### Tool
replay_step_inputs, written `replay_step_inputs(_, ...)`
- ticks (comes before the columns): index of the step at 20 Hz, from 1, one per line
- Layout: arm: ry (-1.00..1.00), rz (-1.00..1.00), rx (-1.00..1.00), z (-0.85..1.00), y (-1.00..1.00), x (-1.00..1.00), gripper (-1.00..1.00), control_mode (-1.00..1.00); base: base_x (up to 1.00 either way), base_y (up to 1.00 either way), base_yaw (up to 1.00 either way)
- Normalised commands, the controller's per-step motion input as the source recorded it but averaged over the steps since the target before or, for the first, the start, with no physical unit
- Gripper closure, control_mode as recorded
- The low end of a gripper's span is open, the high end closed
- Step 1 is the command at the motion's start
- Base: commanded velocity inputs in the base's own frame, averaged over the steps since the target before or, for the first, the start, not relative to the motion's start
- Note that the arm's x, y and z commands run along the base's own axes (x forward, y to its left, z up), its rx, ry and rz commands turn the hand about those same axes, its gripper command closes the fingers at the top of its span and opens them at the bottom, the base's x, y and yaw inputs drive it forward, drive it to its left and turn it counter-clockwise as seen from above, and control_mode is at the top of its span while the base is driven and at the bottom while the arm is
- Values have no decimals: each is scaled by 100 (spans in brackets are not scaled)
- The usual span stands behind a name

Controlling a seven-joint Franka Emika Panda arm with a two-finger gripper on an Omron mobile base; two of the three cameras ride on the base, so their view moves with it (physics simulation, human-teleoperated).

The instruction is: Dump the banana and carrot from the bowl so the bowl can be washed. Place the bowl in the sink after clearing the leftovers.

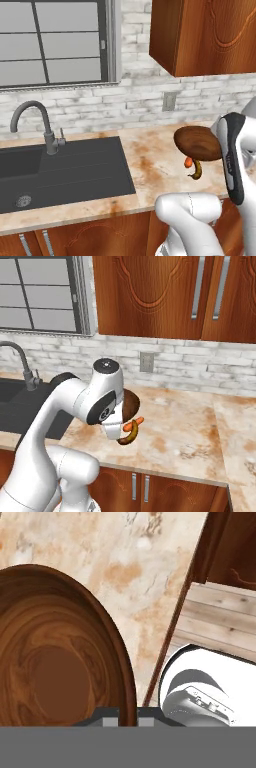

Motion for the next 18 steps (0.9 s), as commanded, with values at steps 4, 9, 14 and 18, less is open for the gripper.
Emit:
replay_step_inputs(4,0,0,0,0,0,-6,100,100,-13,0,0)
replay_step_inputs(9,0,0,0,0,0,0,100,100,-80,44,0)
replay_step_inputs(14,0,0,0,0,0,0,100,100,-20,100,0)
replay_step_inputs(18,0,0,0,0,0,0,100,100,0,100,0)
